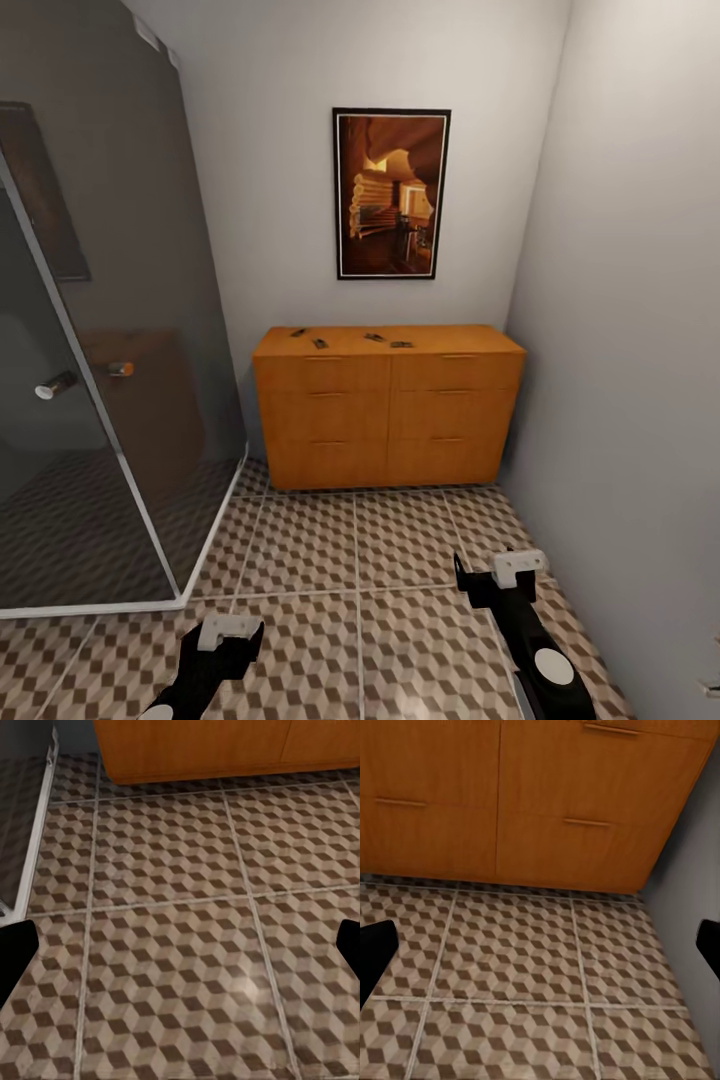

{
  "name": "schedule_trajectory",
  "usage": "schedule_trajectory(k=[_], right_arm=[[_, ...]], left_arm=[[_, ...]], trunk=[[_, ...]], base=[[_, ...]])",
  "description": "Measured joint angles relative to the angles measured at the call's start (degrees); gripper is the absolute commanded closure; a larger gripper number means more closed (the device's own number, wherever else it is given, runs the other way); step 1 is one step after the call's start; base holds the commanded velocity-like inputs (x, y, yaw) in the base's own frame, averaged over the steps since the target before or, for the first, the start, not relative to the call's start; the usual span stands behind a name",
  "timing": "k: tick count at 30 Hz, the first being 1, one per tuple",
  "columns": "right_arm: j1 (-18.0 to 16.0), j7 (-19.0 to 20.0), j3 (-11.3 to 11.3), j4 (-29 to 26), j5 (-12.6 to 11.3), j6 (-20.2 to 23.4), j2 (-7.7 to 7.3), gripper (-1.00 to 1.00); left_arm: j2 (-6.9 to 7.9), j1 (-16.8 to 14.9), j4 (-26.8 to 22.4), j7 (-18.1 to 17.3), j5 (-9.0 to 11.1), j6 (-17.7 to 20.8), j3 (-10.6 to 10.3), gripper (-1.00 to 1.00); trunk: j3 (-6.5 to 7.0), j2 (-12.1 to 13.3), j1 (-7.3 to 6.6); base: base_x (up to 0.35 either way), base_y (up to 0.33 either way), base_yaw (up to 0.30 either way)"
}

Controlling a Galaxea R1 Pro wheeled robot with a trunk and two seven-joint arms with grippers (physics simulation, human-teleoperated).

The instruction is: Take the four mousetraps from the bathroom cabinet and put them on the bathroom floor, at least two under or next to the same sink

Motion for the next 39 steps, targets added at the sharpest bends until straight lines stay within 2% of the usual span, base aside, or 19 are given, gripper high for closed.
schedule_trajectory(k=[28, 39], right_arm=[[0.0, 0.0, 0.0, 0.2, 0.0, 0.0, 0.09, -1.0], [0.0, 0.0, 0.0, 0.2, 0.0, 0.0, 0.09, -1.0]], left_arm=[[-0.02, 0.0, 0.2, -0.1, 0.0, 0.0, -0.1, -1.0], [-0.02, 0.0, 0.2, -0.1, 0.0, 0.0, -0.1, -1.0]], trunk=[[0.0, 0.0, 0.0], [0.0, 0.0, 0.03]], base=[[0.331, 0.0, 0.0], [0.084, 0.0, 0.0]])
